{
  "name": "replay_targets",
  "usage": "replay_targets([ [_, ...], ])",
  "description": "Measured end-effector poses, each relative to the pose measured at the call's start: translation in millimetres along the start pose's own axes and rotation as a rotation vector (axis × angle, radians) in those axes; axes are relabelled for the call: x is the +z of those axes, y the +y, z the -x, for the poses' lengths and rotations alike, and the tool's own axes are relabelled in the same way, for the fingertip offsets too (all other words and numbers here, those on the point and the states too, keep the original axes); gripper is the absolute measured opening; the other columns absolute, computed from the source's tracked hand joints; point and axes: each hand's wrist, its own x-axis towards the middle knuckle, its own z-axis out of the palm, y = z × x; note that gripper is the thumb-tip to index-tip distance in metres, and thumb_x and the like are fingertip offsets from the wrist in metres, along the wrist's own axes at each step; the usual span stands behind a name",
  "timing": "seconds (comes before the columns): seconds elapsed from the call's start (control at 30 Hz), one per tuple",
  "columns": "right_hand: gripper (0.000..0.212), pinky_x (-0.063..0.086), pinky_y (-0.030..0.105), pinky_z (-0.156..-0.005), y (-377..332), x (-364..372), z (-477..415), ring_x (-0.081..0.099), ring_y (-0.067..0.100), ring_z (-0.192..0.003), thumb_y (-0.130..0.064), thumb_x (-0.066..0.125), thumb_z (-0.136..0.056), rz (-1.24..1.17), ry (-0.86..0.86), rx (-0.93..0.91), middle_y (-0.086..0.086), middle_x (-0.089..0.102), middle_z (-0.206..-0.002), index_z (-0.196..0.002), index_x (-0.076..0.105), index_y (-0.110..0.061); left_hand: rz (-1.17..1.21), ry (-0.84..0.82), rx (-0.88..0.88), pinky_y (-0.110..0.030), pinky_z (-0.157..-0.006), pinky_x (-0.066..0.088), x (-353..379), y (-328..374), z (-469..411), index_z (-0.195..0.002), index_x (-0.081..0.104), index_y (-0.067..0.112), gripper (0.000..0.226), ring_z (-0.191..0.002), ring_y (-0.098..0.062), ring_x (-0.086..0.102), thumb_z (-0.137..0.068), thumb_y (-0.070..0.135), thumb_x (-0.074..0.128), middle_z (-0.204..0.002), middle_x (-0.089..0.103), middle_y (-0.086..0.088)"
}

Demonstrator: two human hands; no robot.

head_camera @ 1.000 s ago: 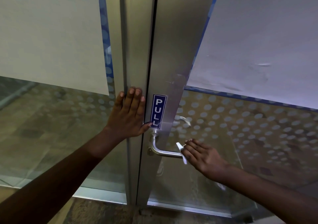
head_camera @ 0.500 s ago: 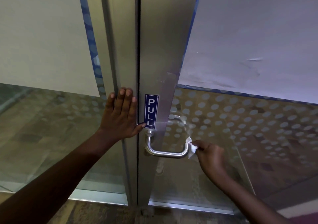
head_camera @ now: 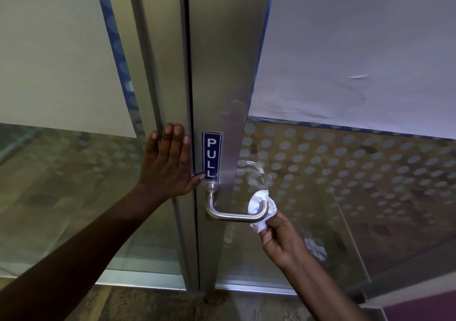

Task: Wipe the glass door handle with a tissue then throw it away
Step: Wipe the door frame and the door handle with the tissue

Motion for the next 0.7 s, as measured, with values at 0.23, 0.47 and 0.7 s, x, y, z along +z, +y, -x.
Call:
replay_targets([
  [0.23,0.040,0.056,0.021,-0.054,41,-9,1,0.060,0.013,-0.054,0.016,0.049,-0.072,-0.047,0.065,-0.027,0.018,0.066,-0.078,-0.110,0.061,0.012,-0.003,-0.002,0.001,-0.054,-0.123,0.002,0,0,1,-0.152,0.007,-0.006,0.089,-0.152,-0.038,0.000,-0.096,0.061,0.025,-0.163,-0.002,-0.025],
  [0.47,0.029,0.049,0.020,-0.053,76,6,-7,0.060,0.018,-0.060,0.019,0.053,-0.070,0.254,0.071,-0.080,0.025,0.066,-0.083,-0.089,0.072,0.009,0.002,0.001,-0.001,-0.054,-0.123,0.002,1,0,2,-0.152,0.009,-0.006,0.089,-0.152,-0.038,0.001,-0.096,0.061,0.026,-0.163,-0.001,-0.024],
  [0.7,0.035,0.048,0.018,-0.051,76,8,-14,0.056,0.015,-0.055,0.027,0.039,-0.074,0.188,0.054,-0.023,0.022,0.056,-0.075,-0.086,0.069,0.014,0.002,0.001,0.000,-0.053,-0.124,0.001,0,0,1,-0.152,0.008,-0.006,0.089,-0.152,-0.037,0.000,-0.096,0.061,0.025,-0.163,-0.002,-0.023],
])
